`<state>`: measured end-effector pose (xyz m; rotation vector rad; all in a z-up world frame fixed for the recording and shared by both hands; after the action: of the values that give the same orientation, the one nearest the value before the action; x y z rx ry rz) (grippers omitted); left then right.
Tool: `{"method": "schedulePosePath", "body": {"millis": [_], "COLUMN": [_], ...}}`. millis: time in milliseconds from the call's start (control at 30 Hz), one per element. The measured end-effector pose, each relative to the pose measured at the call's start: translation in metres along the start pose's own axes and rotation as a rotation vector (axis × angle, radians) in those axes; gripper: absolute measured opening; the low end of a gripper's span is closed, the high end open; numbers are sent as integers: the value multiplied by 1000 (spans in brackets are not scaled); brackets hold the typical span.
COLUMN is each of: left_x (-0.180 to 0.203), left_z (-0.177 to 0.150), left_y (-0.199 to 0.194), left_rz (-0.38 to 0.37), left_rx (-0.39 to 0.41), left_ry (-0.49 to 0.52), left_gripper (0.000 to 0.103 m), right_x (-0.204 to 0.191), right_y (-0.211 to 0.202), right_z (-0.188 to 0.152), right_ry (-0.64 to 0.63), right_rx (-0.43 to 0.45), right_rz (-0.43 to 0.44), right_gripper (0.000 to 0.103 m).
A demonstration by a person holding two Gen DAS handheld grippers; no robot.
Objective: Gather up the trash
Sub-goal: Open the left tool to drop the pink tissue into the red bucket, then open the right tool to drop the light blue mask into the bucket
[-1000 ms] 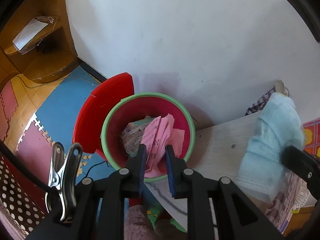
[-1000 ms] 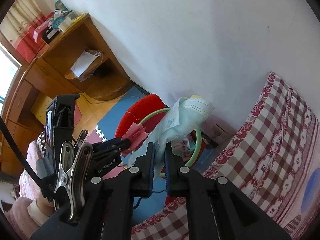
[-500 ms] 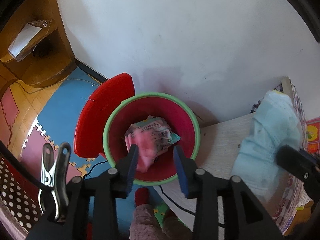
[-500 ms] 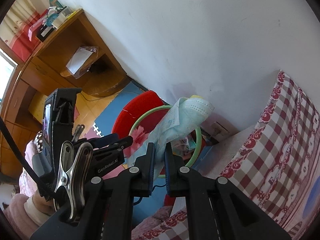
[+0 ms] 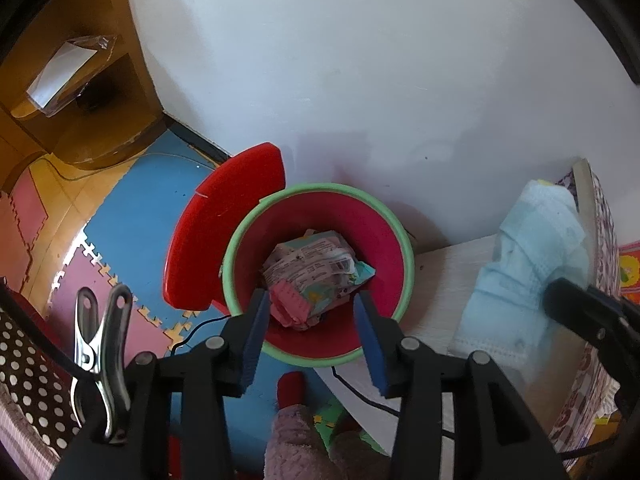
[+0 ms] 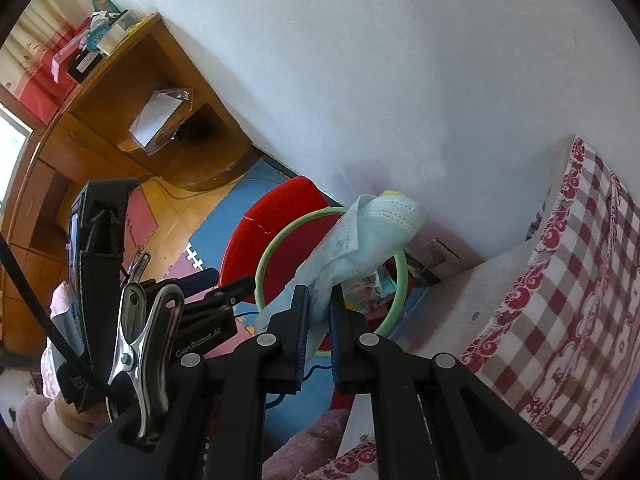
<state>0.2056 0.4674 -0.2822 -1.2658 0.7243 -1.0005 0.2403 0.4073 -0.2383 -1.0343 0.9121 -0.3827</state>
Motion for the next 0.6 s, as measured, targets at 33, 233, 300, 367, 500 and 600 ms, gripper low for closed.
{"method": "schedulePosePath", "body": {"millis": [33,233,300,367,500,600], "left_x": [-1,-8,-9,-9,-11,-11], "left_z": [0,-5,-6,-7,-9,-9], "left_y": [-1,-5,-6,-7,-10,-13], "left_rz": [0,6,8,9,6,6], "left_rx": [0,3,3,1,1,5], "left_ry": [-3,-21,-20,-22,-32,-28], "left_gripper": [46,50,50,51,51,51], "right_x": [-1,-2,-3,-4,-6,-7], "right_y": [1,3,4,5,3,1], "right_z": [0,0,0,-2,-3,-5], "right_ry": [-7,-29,-31,-24,-21,-13], "right_rx": [2,4,2,0,1,5], "right_rz": [-1,-14,-24,-13,-14,-11], "right_gripper": [13,30,31,31,31,31]}}
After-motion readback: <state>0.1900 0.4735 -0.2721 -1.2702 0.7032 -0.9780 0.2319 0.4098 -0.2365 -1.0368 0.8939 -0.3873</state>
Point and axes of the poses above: each gripper's, at about its wrist camera, not at the fingertips, and y roughly the way its jaws point, x to its right, z to its top, the point moved 9 cm from there along y, roughly the way its jaws point, and after that the axes turned 7 degrees about z, right-handed, at the moved point
